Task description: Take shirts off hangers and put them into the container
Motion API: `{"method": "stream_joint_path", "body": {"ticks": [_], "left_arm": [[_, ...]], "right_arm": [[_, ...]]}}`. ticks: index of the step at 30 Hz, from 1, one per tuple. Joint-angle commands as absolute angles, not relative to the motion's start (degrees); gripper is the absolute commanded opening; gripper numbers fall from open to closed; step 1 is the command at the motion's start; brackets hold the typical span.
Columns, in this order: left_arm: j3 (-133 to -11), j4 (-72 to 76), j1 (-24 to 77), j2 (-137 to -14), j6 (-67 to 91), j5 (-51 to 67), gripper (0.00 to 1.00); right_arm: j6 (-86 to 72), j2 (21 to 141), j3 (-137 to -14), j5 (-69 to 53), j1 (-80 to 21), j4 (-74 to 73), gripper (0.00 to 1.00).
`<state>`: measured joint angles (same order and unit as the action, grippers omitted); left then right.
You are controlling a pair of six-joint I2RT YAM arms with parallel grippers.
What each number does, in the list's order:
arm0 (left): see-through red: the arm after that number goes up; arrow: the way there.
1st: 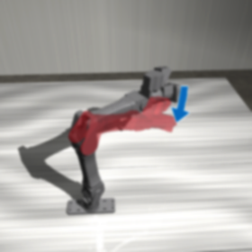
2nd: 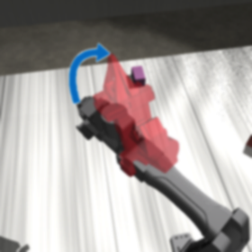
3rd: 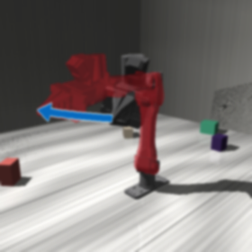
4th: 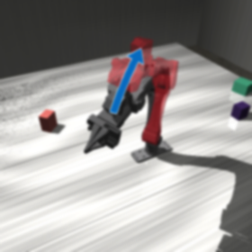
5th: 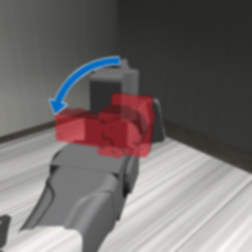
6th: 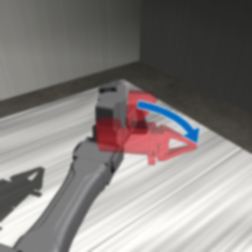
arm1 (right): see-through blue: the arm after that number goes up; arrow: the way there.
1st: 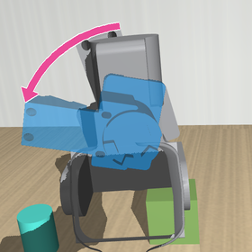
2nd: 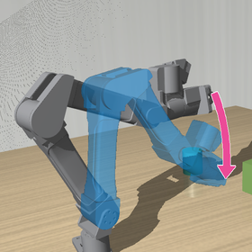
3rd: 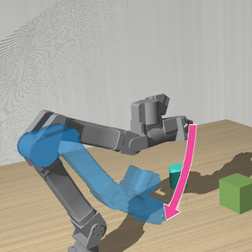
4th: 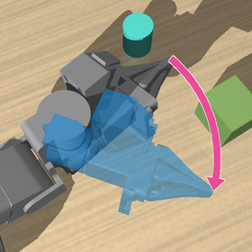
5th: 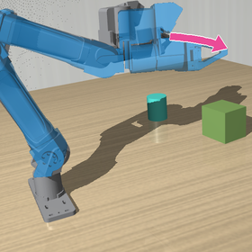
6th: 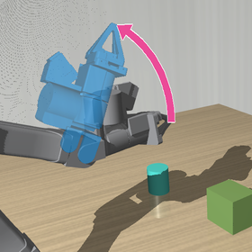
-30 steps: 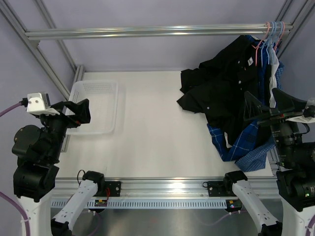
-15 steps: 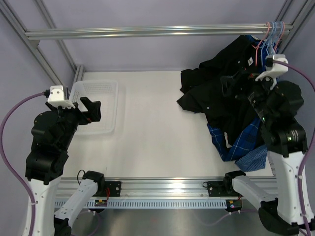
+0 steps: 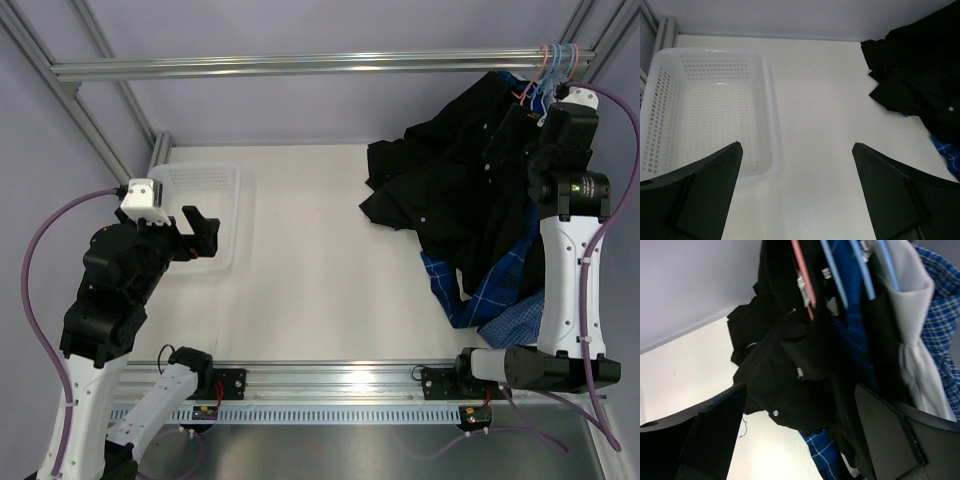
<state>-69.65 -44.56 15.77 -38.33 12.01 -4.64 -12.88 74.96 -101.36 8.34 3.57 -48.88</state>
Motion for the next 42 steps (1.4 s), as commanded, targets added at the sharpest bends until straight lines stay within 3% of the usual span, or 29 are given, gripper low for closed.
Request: {"method": "stream_joint_path", "body": {"ticks": [1,6,16,20,21,25,34,38,42], "left_arm": [[-69.5,-44.0,16.8,-38.0,10.9,-3.5,0.99],[-69.2,-44.3,17.6,-37.9,9.9,-4.8,0.99],[-68.9,-44.7,17.8,-38.2,10.0,-4.6,0.99],[-69.3,-44.7,17.8,-38.7,10.2,-4.5,0.99],[-69.5,-44.8,17.8,-38.7,10.3,-4.3,0.99],[-70.3,-44.8,17.8,-38.9,10.4,-3.6,0.99],[-73.4,-44.4,17.8,-39.8,10.3,-1.9,0.99],[-75.4,-43.5,17.8,-41.4,11.6,2.3,0.99],[-77.0,-41.6,17.8,-43.9,14.2,7.1,0.99]], "right_arm": [[-12.4,74.1,-101.9,7.6,5.3,-49.0,0.99],[-11.2,75.4,-98.6,5.5,6.3,-48.2,0.96],[-5.0,78.0,-93.5,1.3,7.0,-43.6,0.7],[-2.1,79.8,-95.1,1.8,7.0,-42.5,0.43],[-1.7,80.0,-95.8,1.2,7.0,-42.5,0.3],[-0.4,79.3,-102.5,-4.1,7.0,-44.1,0.01],[3.1,73.2,-111.7,-15.7,7.0,-46.4,0.0],[2.4,67.8,-105.7,-27.0,6.7,-45.1,0.0],[3.6,63.4,-95.3,-30.1,2.7,-45.3,0.0]]}}
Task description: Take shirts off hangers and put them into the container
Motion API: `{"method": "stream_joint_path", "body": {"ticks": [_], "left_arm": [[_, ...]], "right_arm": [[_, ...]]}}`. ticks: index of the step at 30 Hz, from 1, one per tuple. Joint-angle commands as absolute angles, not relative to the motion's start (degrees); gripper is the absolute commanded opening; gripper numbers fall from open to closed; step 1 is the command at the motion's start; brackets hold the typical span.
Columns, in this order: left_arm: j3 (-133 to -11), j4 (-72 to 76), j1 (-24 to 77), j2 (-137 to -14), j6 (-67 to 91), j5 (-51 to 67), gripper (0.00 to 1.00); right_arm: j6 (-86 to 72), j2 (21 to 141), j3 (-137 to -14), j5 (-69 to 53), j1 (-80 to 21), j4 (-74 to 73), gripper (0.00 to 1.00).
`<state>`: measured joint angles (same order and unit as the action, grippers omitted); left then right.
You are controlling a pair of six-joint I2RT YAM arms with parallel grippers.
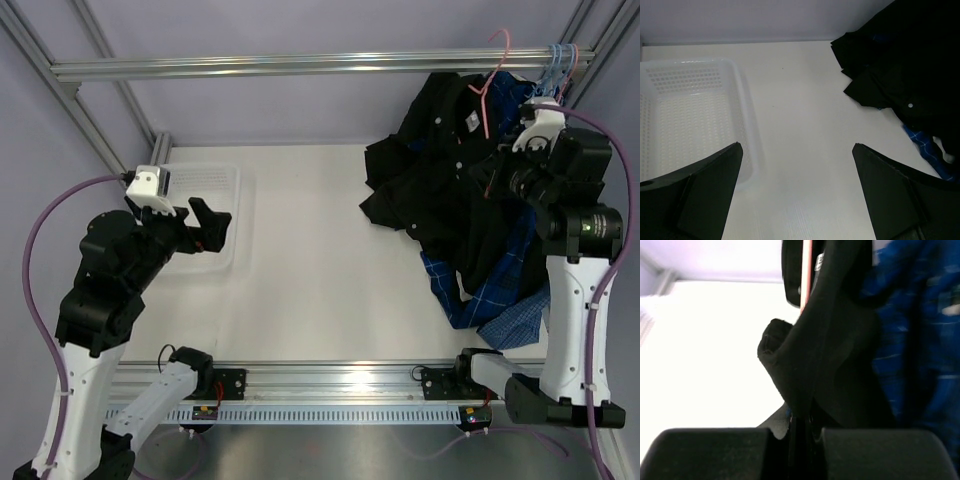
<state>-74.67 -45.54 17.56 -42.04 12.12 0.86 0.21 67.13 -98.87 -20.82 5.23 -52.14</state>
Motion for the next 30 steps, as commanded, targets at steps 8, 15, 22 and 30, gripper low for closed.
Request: {"method": "stream_joint_path", "body": {"ticks": [8,15,22,30], "left_arm": [[-79.7,-31.5,19.1,-49.4,24.2,19.5,0.99],[-85.7,-23.0,33.8,-56.4,25.7,9.9,0.99],[-89.9,-17.1,47.1,-66.9,21.4,-4.8,0.98],[-94.0,-16.6,50.9,-73.8,16.5,-12.5,0.75]], "right_arm": [[5.7,59.9,-85.7,-34.3,-13.1,-47.4,0.0],[0.6,62.4,-82.3,-32.6,-28.2,-41.6,0.0],[-1.2,67.1,-85.8,-32.8,-35.0,-39.2,0.0],[-0.4,68.4,-86.0,-33.9,-35.5,-37.6,0.0]]}}
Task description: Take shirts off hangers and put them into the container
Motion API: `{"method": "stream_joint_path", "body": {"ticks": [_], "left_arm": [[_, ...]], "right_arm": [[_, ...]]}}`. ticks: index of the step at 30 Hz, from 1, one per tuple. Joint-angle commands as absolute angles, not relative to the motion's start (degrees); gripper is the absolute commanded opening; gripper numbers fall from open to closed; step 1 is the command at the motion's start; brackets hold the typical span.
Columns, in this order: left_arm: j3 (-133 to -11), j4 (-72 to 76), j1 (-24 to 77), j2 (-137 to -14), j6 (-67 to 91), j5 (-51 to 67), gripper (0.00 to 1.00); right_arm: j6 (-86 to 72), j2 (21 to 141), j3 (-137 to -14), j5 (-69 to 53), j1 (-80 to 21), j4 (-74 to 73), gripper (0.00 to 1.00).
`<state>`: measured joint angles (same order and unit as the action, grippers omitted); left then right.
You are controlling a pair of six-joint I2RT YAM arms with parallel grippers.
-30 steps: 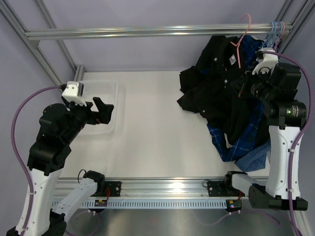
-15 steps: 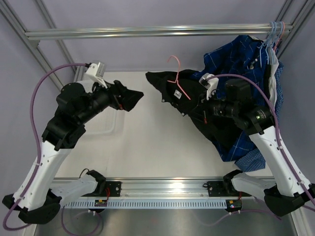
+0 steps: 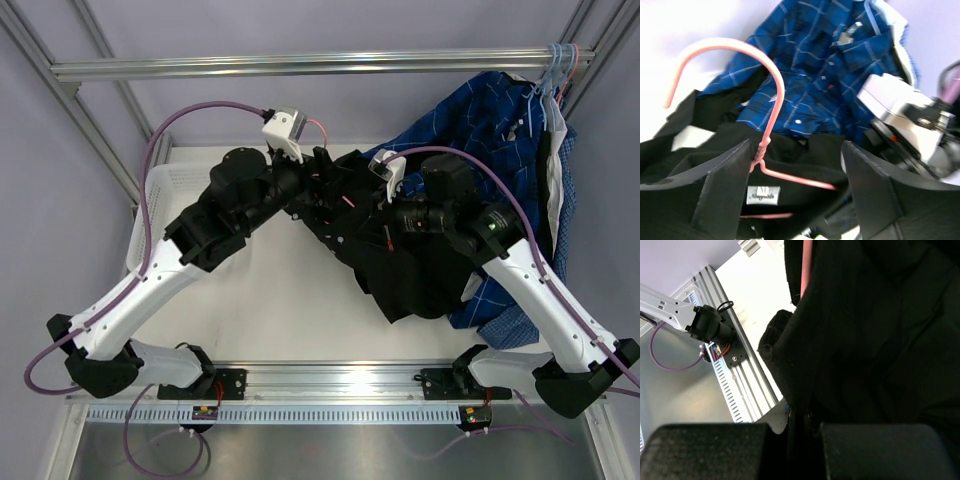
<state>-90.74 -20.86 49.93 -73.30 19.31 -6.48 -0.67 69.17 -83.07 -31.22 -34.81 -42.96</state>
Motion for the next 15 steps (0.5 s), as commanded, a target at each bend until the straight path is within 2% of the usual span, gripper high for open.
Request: {"method": "stream_joint_path", "body": {"ticks": [1,4,5,7,8,9,10,12,15], "left_arm": [[-94.1,-16.4,51.0,-74.4,16.2,-14.3,0.68],[-94.2,-16.2,51.0,-75.3,15.1,-16.4,0.53],[-94.5,-16.3,51.0,-75.7,14.7,-17.2,0.42],[-94.6,-16.4,51.0,-76.5,14.4,-17.8,0.3],[-94.5,-16.3,51.0,-76.6,14.2,-18.6,0.23],[-94.5,-16.2,51.0,-77.0,14.0,-19.1,0.07],[-94.4,-16.1,51.0,-77.2,13.8,-19.8,0.0],[-94.4,-15.5,51.0,-77.5,12.9,-21.7,0.0],[-94.6,-14.8,51.0,-78.7,10.9,-25.2,0.0]], "right_arm": [[-0.4,68.4,-85.9,-34.0,-35.5,-37.5,0.0],[1.3,68.3,-85.3,-34.1,-35.4,-37.3,0.0],[1.5,68.3,-84.8,-34.2,-35.5,-37.1,0.0],[2.0,68.3,-84.4,-34.4,-35.5,-36.6,0.0],[2.1,68.3,-83.8,-34.4,-35.5,-36.4,0.0],[2.3,68.3,-83.7,-34.4,-35.4,-36.2,0.0],[2.3,68.6,-83.3,-34.3,-35.5,-35.9,0.0],[1.9,68.9,-83.4,-32.9,-35.5,-35.9,0.01],[1.0,68.8,-84.1,-29.1,-35.5,-35.9,0.36]]}}
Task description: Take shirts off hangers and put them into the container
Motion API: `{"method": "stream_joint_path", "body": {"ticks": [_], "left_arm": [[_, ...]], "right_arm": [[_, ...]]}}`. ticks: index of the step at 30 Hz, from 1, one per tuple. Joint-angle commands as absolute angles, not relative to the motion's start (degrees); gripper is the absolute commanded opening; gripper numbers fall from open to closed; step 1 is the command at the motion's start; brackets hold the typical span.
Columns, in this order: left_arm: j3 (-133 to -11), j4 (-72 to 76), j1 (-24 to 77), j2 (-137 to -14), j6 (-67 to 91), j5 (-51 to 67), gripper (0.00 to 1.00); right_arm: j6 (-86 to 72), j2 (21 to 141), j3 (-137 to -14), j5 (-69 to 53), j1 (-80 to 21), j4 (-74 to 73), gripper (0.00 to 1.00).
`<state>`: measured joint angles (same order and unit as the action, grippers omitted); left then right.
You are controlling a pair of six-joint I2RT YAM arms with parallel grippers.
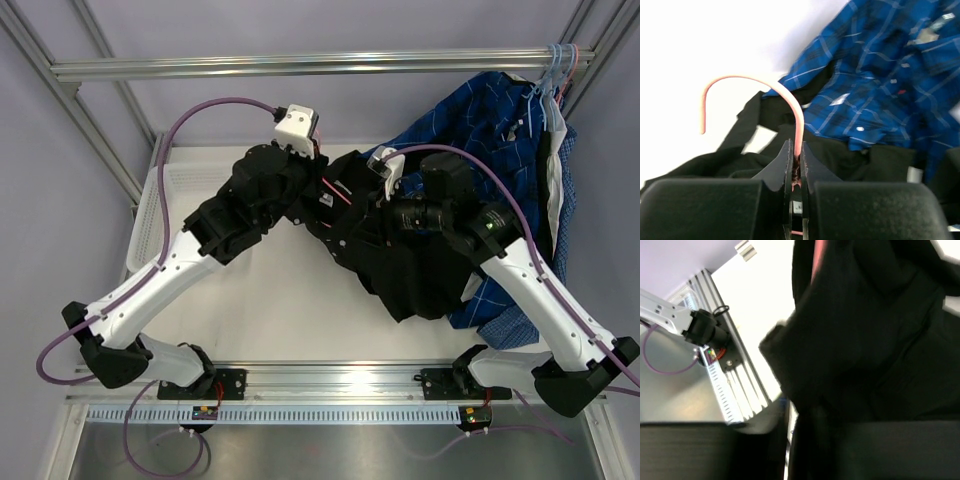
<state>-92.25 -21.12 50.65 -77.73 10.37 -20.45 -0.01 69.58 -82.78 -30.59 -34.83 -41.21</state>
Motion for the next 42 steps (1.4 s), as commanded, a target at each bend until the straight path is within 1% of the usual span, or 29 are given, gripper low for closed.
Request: {"method": "stream_joint_path", "body": {"ticks": [1,2,4,5,6,9,11,15,18,20,25,27,28,30,33,35,38,42], "left_arm": [[-94.5,-14.6,51.0,-79.2,10.3,-26.4,0.0],[-94.5,-14.3,51.0,-79.6,9.3,-28.5,0.0],[-95.4,-14.2,51.0,-81.3,8.0,-30.9,0.0],[-95.6,-14.2,51.0,-81.8,7.7,-31.7,0.0],[-95.8,-13.6,51.0,-82.4,7.1,-32.3,0.0],[-97.1,-13.0,50.9,-85.1,5.2,-36.1,0.0],[-100.3,-14.2,50.9,-87.7,4.9,-38.8,0.0],[-104.0,-14.4,50.9,-91.7,4.3,-41.9,0.0],[-105.7,-13.9,50.9,-94.0,3.5,-43.1,0.0],[-105.9,-12.9,50.8,-94.5,3.0,-44.6,0.0],[-105.6,-12.9,50.4,-94.7,3.4,-47.4,0.0],[-105.4,-13.0,50.4,-94.5,3.4,-47.2,0.0],[-104.9,-12.9,50.4,-94.2,3.3,-47.1,0.0],[-104.3,-13.0,50.1,-94.0,2.5,-47.2,0.0],[-102.5,-14.4,48.4,-92.6,4.3,-46.0,0.0],[-100.5,-15.1,47.3,-91.4,5.3,-45.4,0.0],[-98.5,-15.4,45.4,-90.4,6.2,-44.8,0.0],[-98.7,-16.4,44.7,-89.9,7.9,-43.9,0.0]], "right_arm": [[0.9,68.7,-84.5,-28.0,-35.5,-35.9,0.46],[0.7,68.6,-85.3,-25.6,-35.4,-36.1,0.65],[0.4,69.1,-87.0,-22.1,-35.4,-37.5,0.78],[0.4,69.3,-88.8,-20.8,-35.5,-38.1,0.87],[-1.7,69.5,-89.6,-19.5,-35.5,-38.5,0.89],[-4.4,70.2,-92.3,-12.5,-35.5,-38.9,0.92],[-6.0,71.5,-94.5,-6.8,-35.5,-40.3,0.92],[-11.9,74.2,-94.4,-0.9,-35.6,-39.0,0.92],[-15.5,77.9,-96.3,4.6,-36.7,-39.1,0.9],[-18.0,80.7,-98.4,8.6,-37.4,-39.5,0.84],[-21.8,86.2,-101.9,16.0,-39.3,-40.6,0.75],[-23.7,87.6,-102.2,18.1,-39.4,-41.1,0.66],[-24.7,88.1,-102.3,20.1,-39.4,-41.3,0.56],[-25.0,88.2,-102.0,22.9,-39.5,-41.4,0.43],[-23.8,87.4,-100.6,24.2,-39.5,-42.2,0.29],[-22.2,86.6,-99.0,24.2,-39.4,-42.7,0.28],[-20.9,84.7,-96.3,23.6,-39.4,-43.1,0.3],[-20.7,83.8,-95.1,22.5,-39.3,-44.1,0.31]]}}
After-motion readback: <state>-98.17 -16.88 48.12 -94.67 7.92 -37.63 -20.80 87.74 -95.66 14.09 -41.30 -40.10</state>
